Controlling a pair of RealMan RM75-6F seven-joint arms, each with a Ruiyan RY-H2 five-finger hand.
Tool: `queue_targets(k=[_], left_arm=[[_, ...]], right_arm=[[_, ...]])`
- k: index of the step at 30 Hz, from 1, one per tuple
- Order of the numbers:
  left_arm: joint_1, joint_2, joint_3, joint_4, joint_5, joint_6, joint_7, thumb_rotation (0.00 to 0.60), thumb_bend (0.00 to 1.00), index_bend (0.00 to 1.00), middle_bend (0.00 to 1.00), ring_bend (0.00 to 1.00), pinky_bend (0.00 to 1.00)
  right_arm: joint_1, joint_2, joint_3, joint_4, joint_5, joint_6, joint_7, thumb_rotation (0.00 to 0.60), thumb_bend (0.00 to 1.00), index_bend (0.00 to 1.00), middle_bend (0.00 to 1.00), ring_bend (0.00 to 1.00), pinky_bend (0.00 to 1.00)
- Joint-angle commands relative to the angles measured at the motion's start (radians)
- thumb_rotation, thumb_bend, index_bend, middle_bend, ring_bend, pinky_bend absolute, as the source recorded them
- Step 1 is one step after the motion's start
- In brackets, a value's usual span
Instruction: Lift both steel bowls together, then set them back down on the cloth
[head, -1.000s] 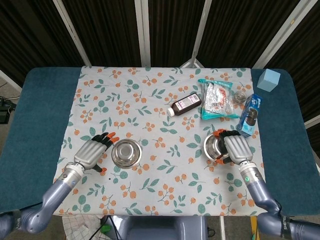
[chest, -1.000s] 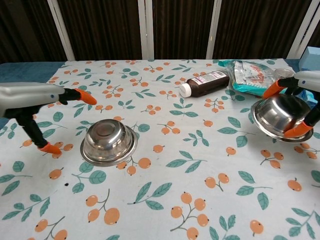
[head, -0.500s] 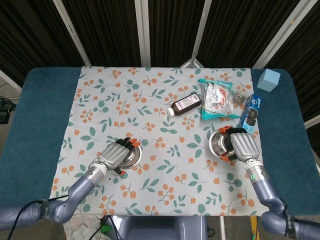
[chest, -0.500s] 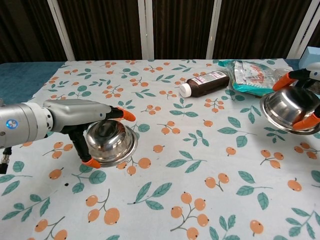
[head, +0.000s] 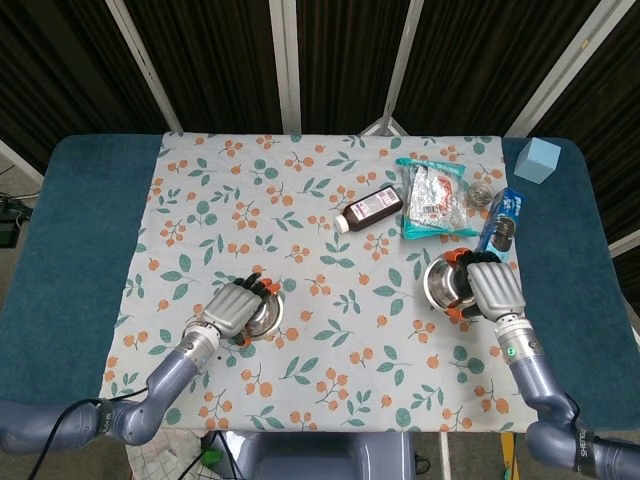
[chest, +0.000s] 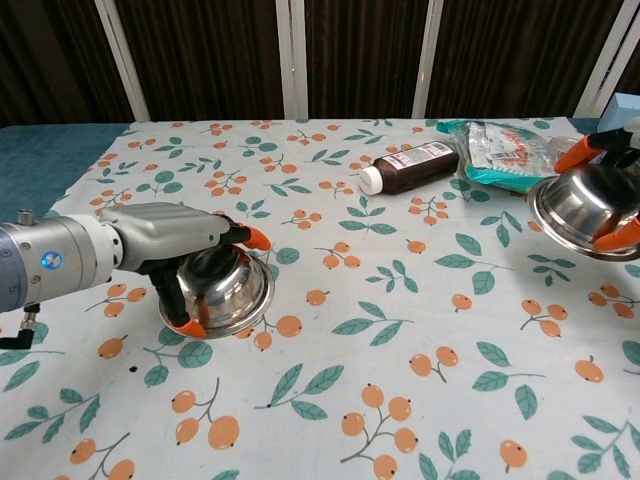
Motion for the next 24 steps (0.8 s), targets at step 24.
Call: queue_targets(k=[24], left_arm=[[0.065,0.044,-0.057,0.038,0.288,0.14,-0.422,0.6,0.07,0.31,0.26,0.26,0.44]], right_arm=[[0.007,0.047,0.085,0.024,-0.017,-0.082,0.317,0.6,0.1,0.41,0.25,0.39,0.22]])
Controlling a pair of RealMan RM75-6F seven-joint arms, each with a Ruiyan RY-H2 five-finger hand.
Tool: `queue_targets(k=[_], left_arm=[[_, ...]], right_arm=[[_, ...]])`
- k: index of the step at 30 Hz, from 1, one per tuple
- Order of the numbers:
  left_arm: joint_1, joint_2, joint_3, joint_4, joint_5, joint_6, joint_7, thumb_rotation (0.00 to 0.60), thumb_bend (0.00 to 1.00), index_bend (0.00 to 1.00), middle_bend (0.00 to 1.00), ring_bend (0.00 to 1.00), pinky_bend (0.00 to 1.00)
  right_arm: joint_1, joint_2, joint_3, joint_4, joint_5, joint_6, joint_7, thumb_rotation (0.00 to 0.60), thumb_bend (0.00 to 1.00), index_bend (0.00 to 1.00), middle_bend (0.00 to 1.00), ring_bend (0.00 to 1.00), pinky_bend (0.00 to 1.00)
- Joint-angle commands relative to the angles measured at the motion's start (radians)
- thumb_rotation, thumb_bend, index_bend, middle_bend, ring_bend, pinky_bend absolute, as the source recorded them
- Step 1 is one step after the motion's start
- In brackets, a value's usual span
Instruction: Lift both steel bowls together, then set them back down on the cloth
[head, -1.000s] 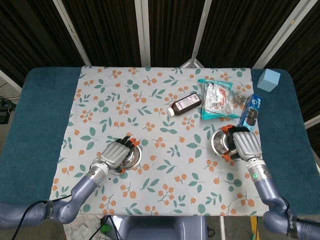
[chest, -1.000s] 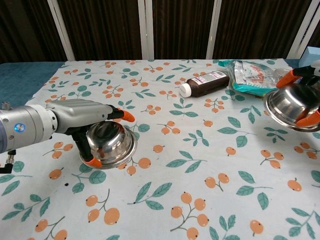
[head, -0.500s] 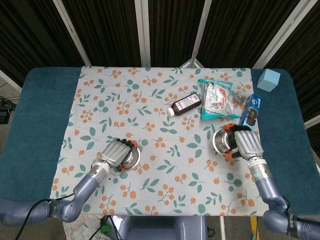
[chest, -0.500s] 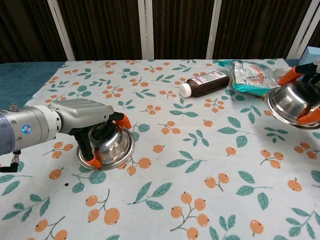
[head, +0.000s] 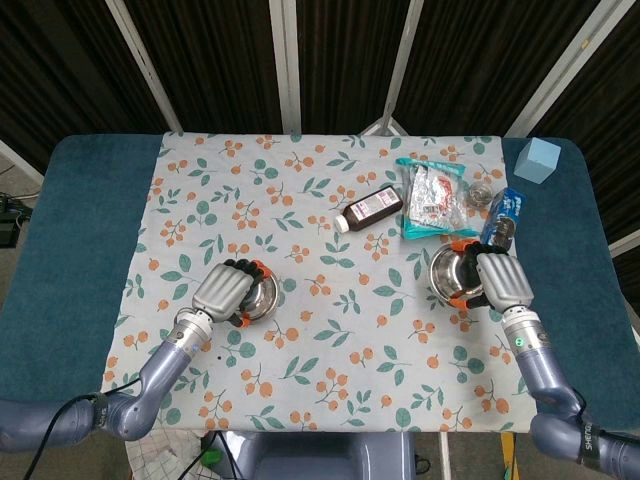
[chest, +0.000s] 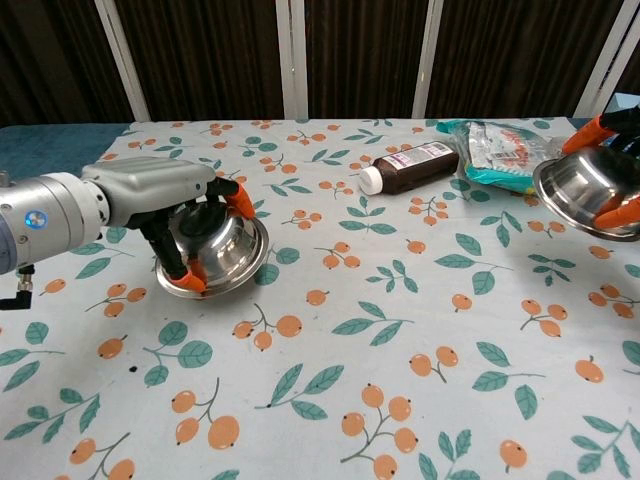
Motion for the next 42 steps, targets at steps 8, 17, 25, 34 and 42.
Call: queue_targets(k=[8,17,25,34,42], left_arm=[[0.089,-0.008,-0.056,0.145,0.358,0.09,-0.734,0.6,0.06,0.31,0.24,0.25,0.43],[0.072,-0.09,-0.099,0.26,0.463,0.164,-1.152,0.6,0.06,0.31,0.21,0.23,0.42],[0.051,-0.206,-0.131,0.399,0.515,0.272,-1.323,0.6,0.04,0.31,0.21,0.22,0.41],[0.017,-0.352,-0.158,0.559,0.546,0.386,-1.401,0.6,0.04,0.31,0.21,0.18,0.37],[-0.015,-0.431,-0.158,0.618,0.574,0.449,-1.389,0.6,0.04,0.31,0.21,0.18,0.37]], right_arm=[[0.033,0.059,0.141,0.054,-0.147,-0.191,0.679,0.6,0.1,0.43,0.25,0.39,0.22],[0.07,0.037,0.162,0.132,-0.424,-0.182,1.383,0.6,0.1,0.43,0.25,0.39,0.22],[0.141,0.007,0.096,0.221,-0.573,-0.087,1.733,0.6,0.1,0.44,0.25,0.39,0.22],[0.191,-0.058,0.018,0.295,-0.593,-0.034,1.777,0.6,0.1,0.44,0.25,0.39,0.22],[0.226,-0.101,-0.008,0.301,-0.559,-0.012,1.752,0.6,0.1,0.44,0.25,0.39,0.22]])
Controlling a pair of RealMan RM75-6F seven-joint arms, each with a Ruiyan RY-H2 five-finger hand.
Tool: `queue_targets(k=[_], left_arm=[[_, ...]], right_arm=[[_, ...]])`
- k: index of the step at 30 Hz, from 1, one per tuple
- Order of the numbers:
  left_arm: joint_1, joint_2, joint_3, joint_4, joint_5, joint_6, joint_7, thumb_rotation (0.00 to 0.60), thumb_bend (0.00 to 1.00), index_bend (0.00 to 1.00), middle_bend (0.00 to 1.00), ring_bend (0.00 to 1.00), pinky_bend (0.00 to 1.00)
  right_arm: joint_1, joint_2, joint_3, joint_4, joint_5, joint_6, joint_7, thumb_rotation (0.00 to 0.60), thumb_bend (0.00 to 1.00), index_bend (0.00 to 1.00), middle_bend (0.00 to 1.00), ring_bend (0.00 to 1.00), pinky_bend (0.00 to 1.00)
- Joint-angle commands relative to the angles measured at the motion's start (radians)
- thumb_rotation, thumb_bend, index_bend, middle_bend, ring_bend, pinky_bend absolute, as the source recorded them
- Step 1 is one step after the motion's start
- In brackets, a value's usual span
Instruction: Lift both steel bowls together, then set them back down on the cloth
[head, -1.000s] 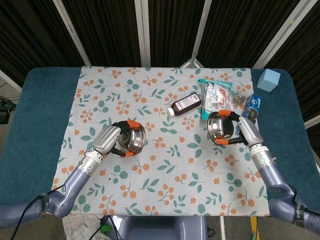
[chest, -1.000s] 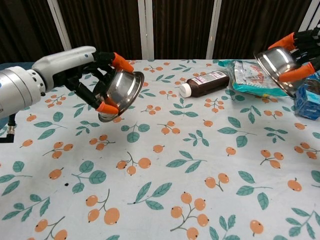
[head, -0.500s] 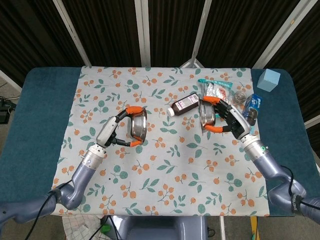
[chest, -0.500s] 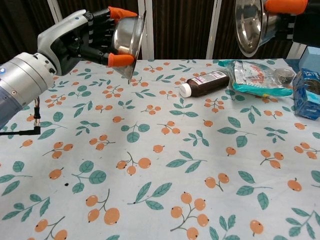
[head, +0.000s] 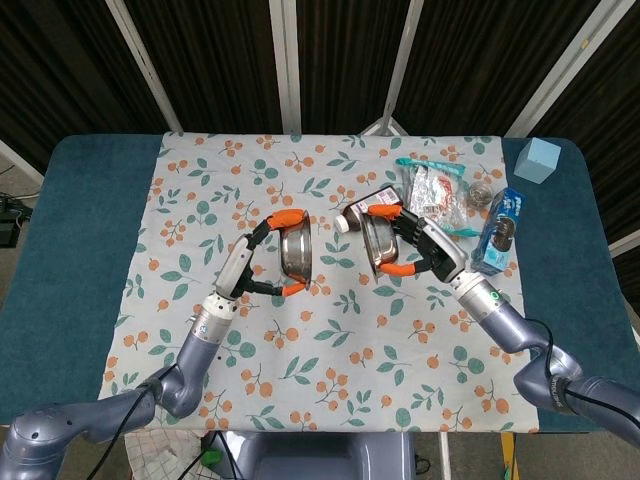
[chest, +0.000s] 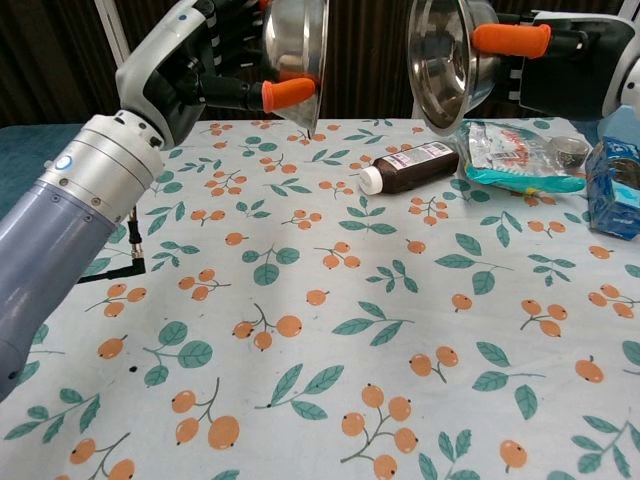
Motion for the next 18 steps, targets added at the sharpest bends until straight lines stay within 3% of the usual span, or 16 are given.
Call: queue_targets(k=[1,18], left_arm=[[-0.012,-0.025,0.002,0.025,0.01,0.018,0.015,0.6,0.04,0.31,0.21,0.18,0.37],[-0.056,-0.111,0.019,0.081,0.042,0.065,0.045,0.6,0.04,0.31,0.21,0.18,0.36]], right_arm=[[0.008,-0.006,-0.006,-0.007,0.013,0.006,-0.009,0.6,0.1,0.44,0.25,0.39,0.22],[0.049,0.003,-0.036,-0.109,0.043,0.005,-0.093,0.6,0.1,0.45,0.25,0.39,0.22]])
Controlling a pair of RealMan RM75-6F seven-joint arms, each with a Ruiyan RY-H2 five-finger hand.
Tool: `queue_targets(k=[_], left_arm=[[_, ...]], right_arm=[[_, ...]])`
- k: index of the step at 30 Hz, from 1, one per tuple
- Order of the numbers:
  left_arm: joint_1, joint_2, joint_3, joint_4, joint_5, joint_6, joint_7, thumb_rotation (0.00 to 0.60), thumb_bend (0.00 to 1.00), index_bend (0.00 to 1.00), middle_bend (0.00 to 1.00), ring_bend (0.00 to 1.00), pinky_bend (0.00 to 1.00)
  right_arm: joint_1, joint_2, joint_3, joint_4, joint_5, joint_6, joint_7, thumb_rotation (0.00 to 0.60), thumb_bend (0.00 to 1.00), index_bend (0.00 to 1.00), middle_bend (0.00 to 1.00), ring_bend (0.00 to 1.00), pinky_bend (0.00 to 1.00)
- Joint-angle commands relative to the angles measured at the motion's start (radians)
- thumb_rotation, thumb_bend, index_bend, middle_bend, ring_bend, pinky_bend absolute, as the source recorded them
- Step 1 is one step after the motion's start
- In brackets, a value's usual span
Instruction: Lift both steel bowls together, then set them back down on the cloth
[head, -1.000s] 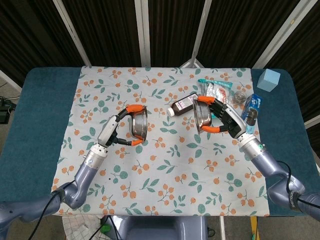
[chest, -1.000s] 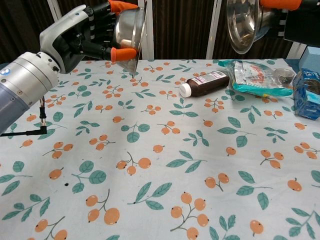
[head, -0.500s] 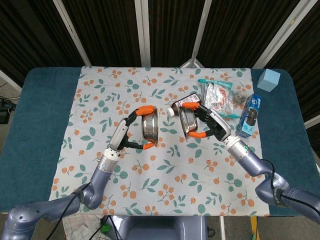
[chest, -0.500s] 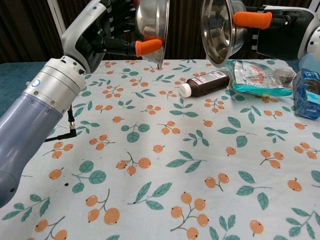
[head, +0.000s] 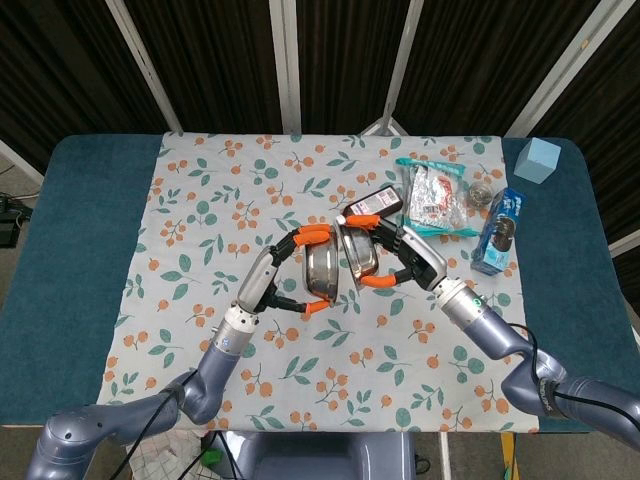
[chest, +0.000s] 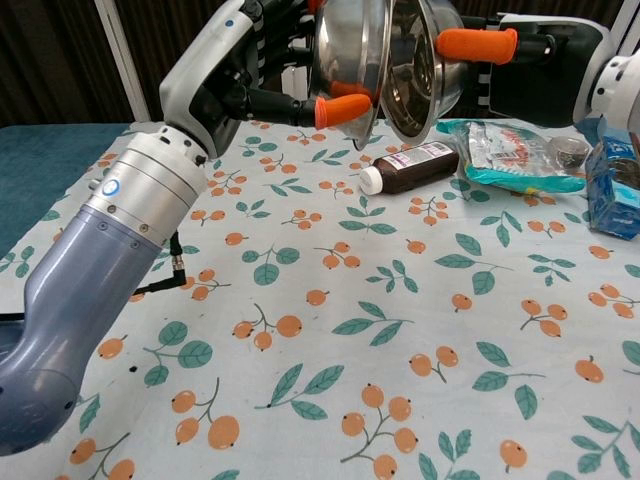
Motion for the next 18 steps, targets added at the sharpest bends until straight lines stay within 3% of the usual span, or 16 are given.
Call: queue_targets(k=[1,18], left_arm=[[-0.007,-0.007,0.005,-0.004,0.004,-0.002,0.011,0.6,0.04,0.31,0.21,0.18,0.36],[0.006,-0.002,0.02,0.038,0.014,0.051,0.042,0.6,0.04,0.31,0.21,0.18,0.34]], right_arm=[[0.01,-0.002,-0.004,-0.013,0.005,-0.002,-0.012,0.6,0.1,0.45,0.24,0.38,0.22],[0.011,0.043,-0.02,-0.026,0.024,0.031,0.005,0.6,0.1,0.45,0.24,0.38,0.22]])
